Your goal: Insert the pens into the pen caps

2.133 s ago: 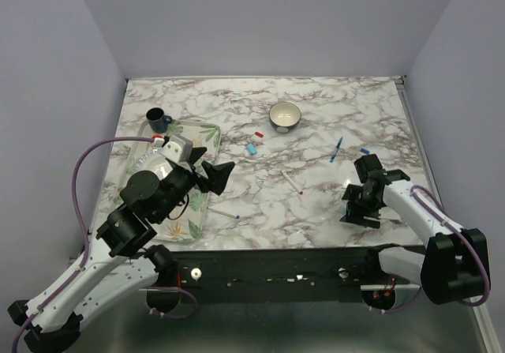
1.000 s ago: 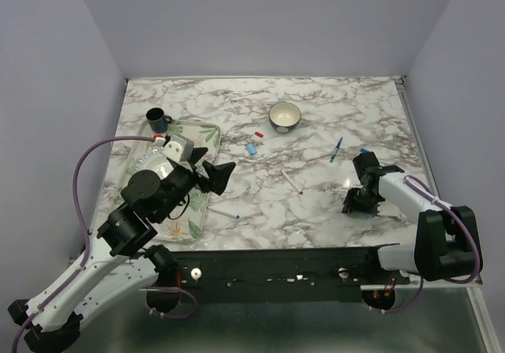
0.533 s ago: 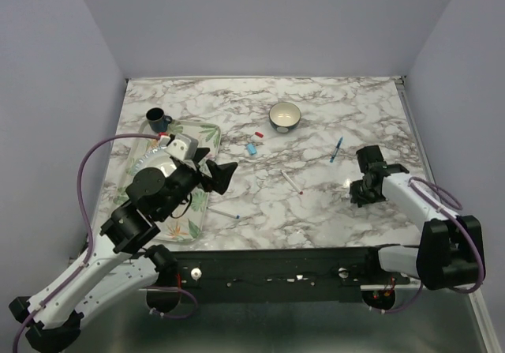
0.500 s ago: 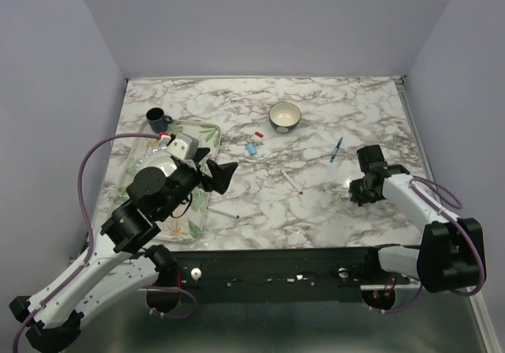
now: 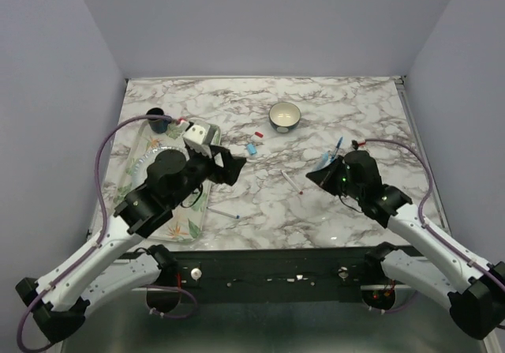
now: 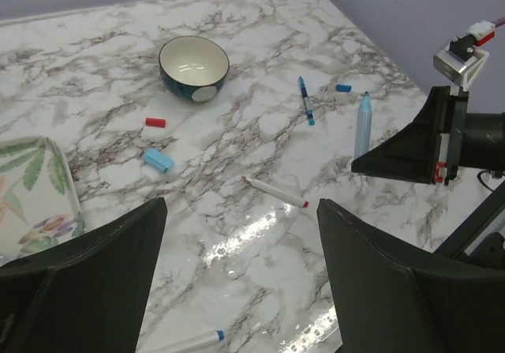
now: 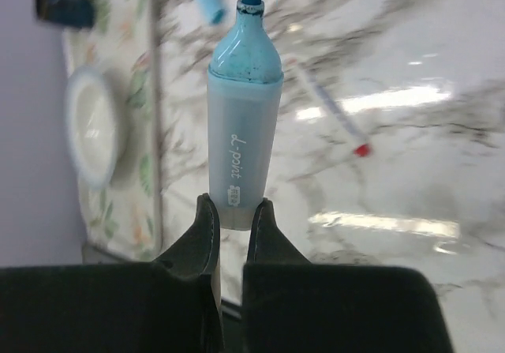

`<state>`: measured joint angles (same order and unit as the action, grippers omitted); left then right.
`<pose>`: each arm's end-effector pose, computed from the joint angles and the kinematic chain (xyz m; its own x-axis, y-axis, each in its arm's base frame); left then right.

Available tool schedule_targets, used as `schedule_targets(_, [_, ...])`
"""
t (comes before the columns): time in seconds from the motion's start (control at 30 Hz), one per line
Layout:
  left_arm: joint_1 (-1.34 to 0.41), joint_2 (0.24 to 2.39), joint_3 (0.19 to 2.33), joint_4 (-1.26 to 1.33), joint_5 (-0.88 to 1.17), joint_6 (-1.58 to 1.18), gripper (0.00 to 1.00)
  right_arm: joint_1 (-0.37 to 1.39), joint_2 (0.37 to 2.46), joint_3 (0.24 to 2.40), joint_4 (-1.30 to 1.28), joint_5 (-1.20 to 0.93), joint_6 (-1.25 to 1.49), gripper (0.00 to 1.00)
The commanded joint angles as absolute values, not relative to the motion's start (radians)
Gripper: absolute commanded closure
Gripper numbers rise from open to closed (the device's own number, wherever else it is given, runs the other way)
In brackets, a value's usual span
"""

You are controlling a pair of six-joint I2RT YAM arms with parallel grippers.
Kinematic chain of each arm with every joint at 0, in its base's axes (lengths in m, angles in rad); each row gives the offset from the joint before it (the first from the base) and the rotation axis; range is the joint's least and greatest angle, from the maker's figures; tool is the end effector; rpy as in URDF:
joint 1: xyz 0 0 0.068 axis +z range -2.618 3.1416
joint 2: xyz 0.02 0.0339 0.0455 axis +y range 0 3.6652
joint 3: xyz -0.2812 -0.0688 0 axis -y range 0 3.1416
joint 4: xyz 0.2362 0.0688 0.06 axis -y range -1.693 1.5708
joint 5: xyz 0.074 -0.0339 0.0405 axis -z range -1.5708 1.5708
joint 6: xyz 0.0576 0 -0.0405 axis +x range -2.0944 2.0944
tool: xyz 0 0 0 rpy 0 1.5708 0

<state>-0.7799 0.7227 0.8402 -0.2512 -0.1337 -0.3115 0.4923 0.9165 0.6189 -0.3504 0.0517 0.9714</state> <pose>0.1238 -0.1117 0.3693 -0.2750 -0.1552 -0.9488 0.5449 0.7879 -0.2868 0.1751 0.0906 0.2453 -0.6598 0.5818 -0.4755 0.1934 0.7430 0.6407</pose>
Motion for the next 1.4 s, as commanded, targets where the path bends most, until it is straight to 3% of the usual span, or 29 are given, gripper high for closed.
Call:
schedule_targets(0.0, [-0.775, 0.891, 0.983, -0.319, -0.032, -0.414, 0.18, 0.658, 0.848, 0.598, -0.091, -0.15, 0.718, 0.99])
schedule_targets(0.3, [-0.775, 1.1, 1.126, -0.279, 0.224, -0.492, 0.28, 0.94, 0.868, 0.699, -0.049, -0.046, 0.611, 0.99])
schedule_targets(0.4, [-0.775, 1.12, 1.111, -0.235, 0.337, -0.511, 0.29, 0.969, 0.879, 0.707, -0.043, -0.017, 0.614, 0.99])
schedule_targets(0.8, [-0.799, 1.115, 1.023, -0.144, 0.391, -0.56, 0.36, 0.997, 0.876, 0.727, -0.041, 0.04, 0.63, 0.99])
schedule_targets(0.87, [-0.807, 1.124, 1.009, -0.141, 0.39, -0.563, 0.46, 0.999, 0.877, 0.733, -0.043, 0.041, 0.632, 0.99])
schedule_targets(0.97, [-0.818, 1.129, 0.999, -0.126, 0.388, -0.569, 0.51, 1.002, 0.877, 0.738, -0.04, 0.035, 0.63, 0.99])
schedule_targets(1.0, [-0.819, 1.129, 1.0, -0.126, 0.39, -0.571, 0.57, 1.002, 0.874, 0.733, -0.037, 0.025, 0.63, 0.99])
schedule_targets(1.03, [-0.819, 1.126, 1.006, -0.126, 0.391, -0.568, 0.74, 1.003, 0.871, 0.726, -0.032, 0.015, 0.63, 0.99])
schedule_targets(1.13, [-0.818, 1.106, 1.0, -0.085, 0.442, -0.563, 1.0, 1.003, 0.841, 0.662, 0.038, -0.043, 0.643, 0.74])
schedule_targets(1.17, [-0.818, 1.095, 0.988, -0.059, 0.466, -0.568, 1.0, 1.003, 0.81, 0.635, 0.108, -0.063, 0.649, 0.61])
schedule_targets(1.27, [-0.816, 1.042, 0.919, 0.096, 0.566, -0.633, 1.0, 1.003, 0.755, 0.533, 0.266, -0.138, 0.695, 0.5])
schedule_targets(1.37, [-0.818, 1.011, 0.879, 0.205, 0.641, -0.699, 1.0, 1.003, 0.672, 0.445, 0.368, -0.123, 0.747, 0.5])
